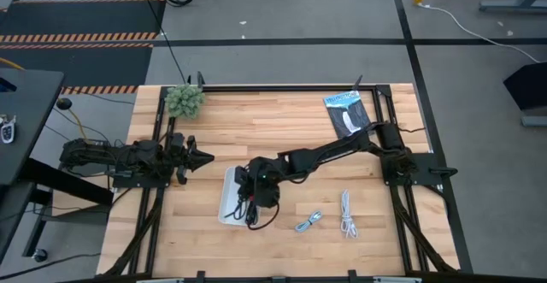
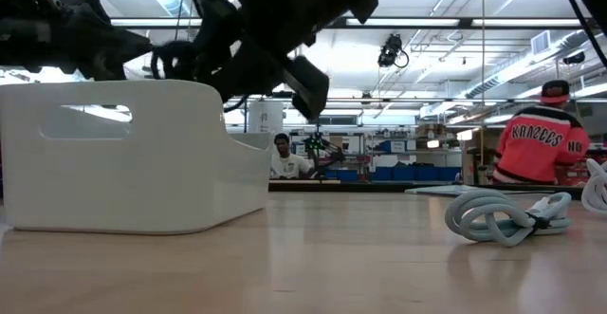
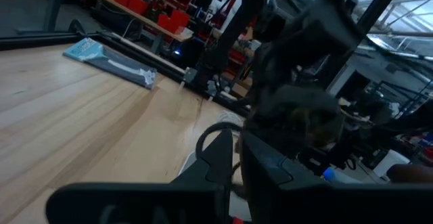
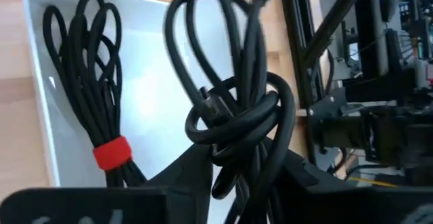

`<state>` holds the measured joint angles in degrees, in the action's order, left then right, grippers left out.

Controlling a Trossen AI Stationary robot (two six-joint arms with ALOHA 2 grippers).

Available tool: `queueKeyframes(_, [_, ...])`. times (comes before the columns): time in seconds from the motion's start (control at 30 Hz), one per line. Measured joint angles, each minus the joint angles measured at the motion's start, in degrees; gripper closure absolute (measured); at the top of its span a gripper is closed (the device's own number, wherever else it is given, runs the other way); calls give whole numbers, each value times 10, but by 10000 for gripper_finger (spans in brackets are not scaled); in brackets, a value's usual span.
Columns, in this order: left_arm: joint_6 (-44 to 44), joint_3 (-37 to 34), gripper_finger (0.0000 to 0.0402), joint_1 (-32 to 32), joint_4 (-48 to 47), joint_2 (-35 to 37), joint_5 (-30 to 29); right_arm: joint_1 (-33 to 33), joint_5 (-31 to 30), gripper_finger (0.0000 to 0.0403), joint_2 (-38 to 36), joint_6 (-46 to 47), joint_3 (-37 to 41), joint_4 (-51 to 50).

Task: Pick and place USB-C Cables
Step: Put the black charger cable into the white bin

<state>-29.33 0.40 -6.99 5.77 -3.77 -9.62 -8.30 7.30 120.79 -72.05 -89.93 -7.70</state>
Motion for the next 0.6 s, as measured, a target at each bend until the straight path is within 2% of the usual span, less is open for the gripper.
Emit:
queueKeyframes(0.17, [0, 0, 365, 0, -1, -1, 0, 1, -1, 249, 7, -15, 0, -25])
queueKeyframes(0.3, [0, 0, 365, 0, -1, -1, 0, -1, -27, 225, 13, -4, 1, -40])
queueKeyframes(0.47, [0, 0, 365, 0, -1, -1, 0, -1, -47, 214, 11, 5, 0, -34])
queueKeyframes(0.6, [0, 0, 365, 0, -1, -1, 0, -7, -41, 215, 10, 57, 0, -8])
